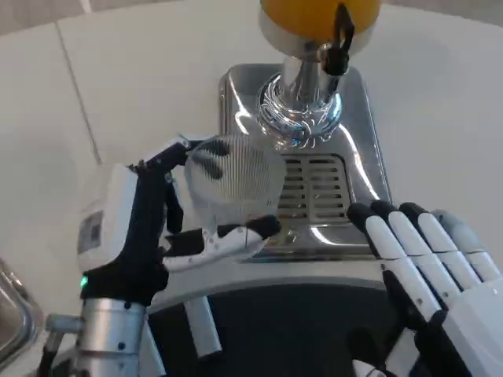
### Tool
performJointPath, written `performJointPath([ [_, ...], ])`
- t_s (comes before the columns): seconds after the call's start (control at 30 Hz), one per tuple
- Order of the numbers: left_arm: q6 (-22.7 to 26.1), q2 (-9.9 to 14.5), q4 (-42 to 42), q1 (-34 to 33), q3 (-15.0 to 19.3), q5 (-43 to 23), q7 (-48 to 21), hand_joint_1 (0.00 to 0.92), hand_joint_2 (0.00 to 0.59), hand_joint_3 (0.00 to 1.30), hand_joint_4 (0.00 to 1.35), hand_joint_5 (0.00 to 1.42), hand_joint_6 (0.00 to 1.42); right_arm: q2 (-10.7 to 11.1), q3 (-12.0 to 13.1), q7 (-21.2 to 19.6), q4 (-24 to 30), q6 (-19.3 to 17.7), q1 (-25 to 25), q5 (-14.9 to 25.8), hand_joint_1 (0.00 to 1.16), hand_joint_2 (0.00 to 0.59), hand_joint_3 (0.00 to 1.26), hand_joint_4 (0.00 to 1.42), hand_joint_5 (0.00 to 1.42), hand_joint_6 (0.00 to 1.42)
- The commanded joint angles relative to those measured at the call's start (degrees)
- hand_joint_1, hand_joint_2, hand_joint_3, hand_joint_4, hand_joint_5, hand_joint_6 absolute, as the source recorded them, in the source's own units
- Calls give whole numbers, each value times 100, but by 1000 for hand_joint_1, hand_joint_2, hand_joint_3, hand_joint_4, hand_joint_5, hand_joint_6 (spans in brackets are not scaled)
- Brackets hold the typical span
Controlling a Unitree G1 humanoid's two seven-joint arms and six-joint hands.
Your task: Grasp the cup under the faucet to collect the drink, then remove the cup.
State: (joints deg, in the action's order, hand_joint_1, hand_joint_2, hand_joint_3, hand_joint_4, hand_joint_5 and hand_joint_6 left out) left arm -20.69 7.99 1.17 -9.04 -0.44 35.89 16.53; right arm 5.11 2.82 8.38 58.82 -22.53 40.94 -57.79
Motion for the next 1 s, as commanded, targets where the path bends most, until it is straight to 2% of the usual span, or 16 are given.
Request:
performJointPath([
  [0.03, 165, -187, -313, -398, -281, 92, 315, 801, 0, 1122, 1055, 1293, 1424, 74, 127, 134, 16, 92, -11, 189, 189, 565, 0, 0, 0, 0],
  [0.37, 382, -498, -1059, -985, -874, 188, 854, 801, 0, 1122, 1055, 1293, 1424, -3, 334, 336, 118, 107, -70, 341, 189, 565, 0, 0, 0, 0],
  [0.9, 479, -537, -2067, -1702, -1391, 316, 1370, 809, 0, 1122, 1043, 1293, 1424, -65, 362, 349, 118, 83, -98, 389, 189, 565, 0, 0, 0, 0],
  [1.0, 483, -555, -2291, -1835, -1482, 329, 1446, 809, 0, 1122, 1043, 1293, 1424, -51, 455, 298, 118, 34, -17, 469, 189, 565, 0, 0, 0, 0],
])
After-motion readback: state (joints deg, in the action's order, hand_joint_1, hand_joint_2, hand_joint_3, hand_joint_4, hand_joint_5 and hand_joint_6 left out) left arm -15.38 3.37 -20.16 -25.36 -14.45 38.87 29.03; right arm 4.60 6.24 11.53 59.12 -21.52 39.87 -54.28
